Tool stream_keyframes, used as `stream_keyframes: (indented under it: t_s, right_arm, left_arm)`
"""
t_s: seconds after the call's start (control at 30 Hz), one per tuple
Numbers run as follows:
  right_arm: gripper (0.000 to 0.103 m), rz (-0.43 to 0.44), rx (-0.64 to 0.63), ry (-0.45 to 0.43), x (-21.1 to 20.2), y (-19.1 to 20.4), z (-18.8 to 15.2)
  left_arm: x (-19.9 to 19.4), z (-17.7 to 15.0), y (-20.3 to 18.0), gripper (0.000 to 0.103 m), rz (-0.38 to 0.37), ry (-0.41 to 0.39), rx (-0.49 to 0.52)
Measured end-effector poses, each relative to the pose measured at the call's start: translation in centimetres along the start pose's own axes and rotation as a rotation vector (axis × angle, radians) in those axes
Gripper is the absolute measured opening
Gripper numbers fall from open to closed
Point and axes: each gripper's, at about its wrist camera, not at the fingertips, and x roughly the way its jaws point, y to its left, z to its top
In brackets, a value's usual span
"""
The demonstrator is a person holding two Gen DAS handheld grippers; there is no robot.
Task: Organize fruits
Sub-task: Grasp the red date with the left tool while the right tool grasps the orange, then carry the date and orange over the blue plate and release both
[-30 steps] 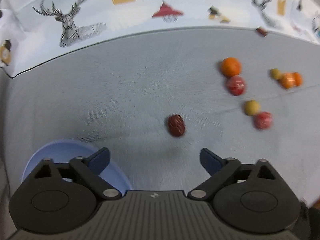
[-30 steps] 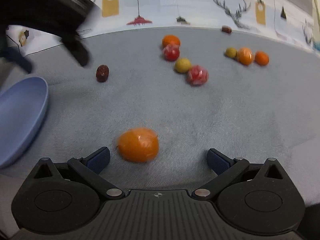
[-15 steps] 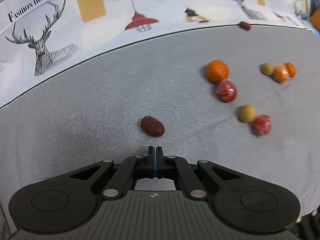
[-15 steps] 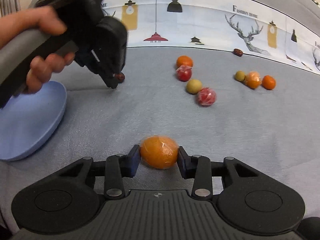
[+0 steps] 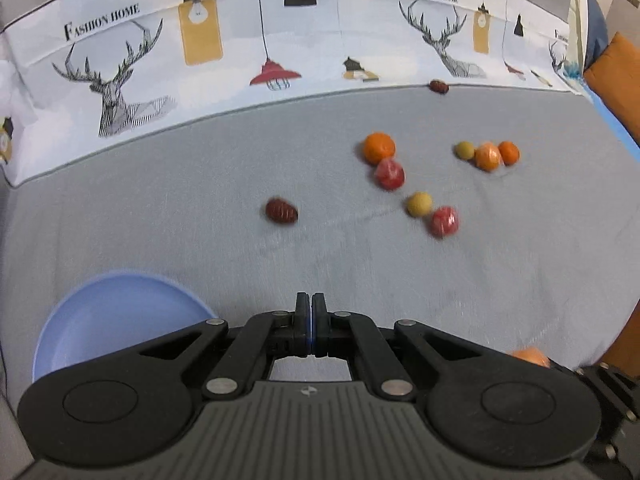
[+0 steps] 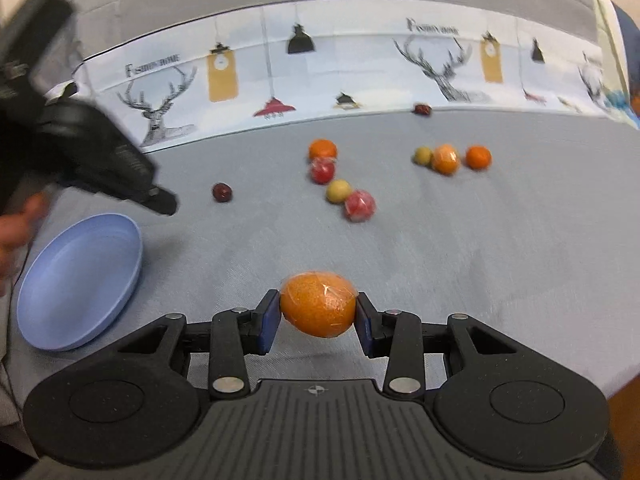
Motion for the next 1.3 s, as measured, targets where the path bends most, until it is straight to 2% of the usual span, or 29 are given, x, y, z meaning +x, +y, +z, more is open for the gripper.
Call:
stream_keyframes:
  t_s: [0.1, 0.17, 0.33, 0.4, 0.47, 0.5, 0.53, 0.6, 0.63, 0.7, 0.77, 0.8, 0.83, 0.87, 0.97, 1.07, 1.17, 1.3]
  right_arm:
    - [0.041, -0.022, 0.131, 0.044, 2.0, -1.5, -0.6]
    - [0.041, -0.015, 0.182, 0.044, 3.0, -2.1, -0.6]
    - [0.041, 0.017, 0.172, 0.035, 4.6, -1.8, -0.8]
    - [0.041, 0.031, 0.180, 0.040, 4.9, -1.8, -0.9]
    - [0.041, 0.036, 0.194, 0.044, 5.2, -2.0, -0.9]
    - [0.041, 0.035, 0.200, 0.042, 5.4, -2.1, -0.9]
    - [0.041, 0.035, 0.203, 0.038, 5.4, -2.1, -0.9]
    - [0.041, 0.029, 0.193, 0.027, 5.7, -2.0, -0.8]
    - [0.042, 0.027, 0.185, 0.026, 5.9, -2.0, -0.7]
    - [0.042, 0.025, 0.178, 0.019, 6.1, -2.0, -0.5]
    - [0.042, 0.024, 0.184, 0.011, 6.4, -2.2, -0.4]
    - [0.042, 0.019, 0.191, 0.006, 6.5, -2.3, -0.2]
    - [0.042, 0.016, 0.198, 0.003, 6.6, -2.5, -0.1]
    - [0.042, 0.014, 0.202, 0.000, 6.8, -2.6, -0.1]
    - [0.042, 0.007, 0.178, -0.009, 7.1, -2.3, 0.0]
    - [0.042, 0.006, 0.172, -0.017, 7.1, -2.3, 0.0]
    - [0.042, 0.006, 0.182, -0.027, 7.2, -2.3, 0.0]
    - [0.042, -0.033, 0.081, -0.046, 7.8, -1.2, -0.1]
  left_arm:
    - [0.0, -1.2, 0.0, 0.000, -0.001, 0.013, -0.009]
    - [-0.1, -1.8, 0.0, 0.000, -0.008, 0.015, -0.004]
    - [0.7, -1.6, 0.0, 0.000, 0.021, 0.007, 0.047]
    - [1.5, -0.5, 0.5, 0.000, 0.037, 0.002, 0.025]
    - [2.7, 0.9, 1.1, 0.006, 0.049, 0.008, -0.013]
    - [3.6, 1.8, 1.4, 0.022, 0.036, 0.023, -0.032]
    - [4.4, 2.7, 1.6, 0.055, 0.034, 0.040, -0.053]
    - [6.4, 4.7, 1.9, 0.088, 0.052, 0.052, -0.112]
    - [7.1, 5.4, 2.0, 0.089, 0.064, 0.037, -0.127]
    - [8.8, 7.1, 2.1, 0.089, 0.087, 0.039, -0.148]
    - [10.2, 8.2, 1.9, 0.080, 0.095, 0.058, -0.157]
    - [11.2, 8.7, 1.8, 0.064, 0.107, 0.083, -0.152]
    - [12.0, 9.0, 1.7, 0.037, 0.114, 0.105, -0.144]
    - [12.7, 9.2, 1.7, 0.032, 0.117, 0.121, -0.135]
    - [12.4, 8.9, 1.2, 0.031, 0.167, 0.075, -0.092]
    - [10.2, 8.2, 0.8, 0.031, 0.157, 0.049, -0.068]
    - [5.9, 6.6, 0.8, 0.031, 0.109, 0.013, -0.075]
    - [-0.9, 2.1, 1.6, 0.031, 0.084, 0.016, -0.097]
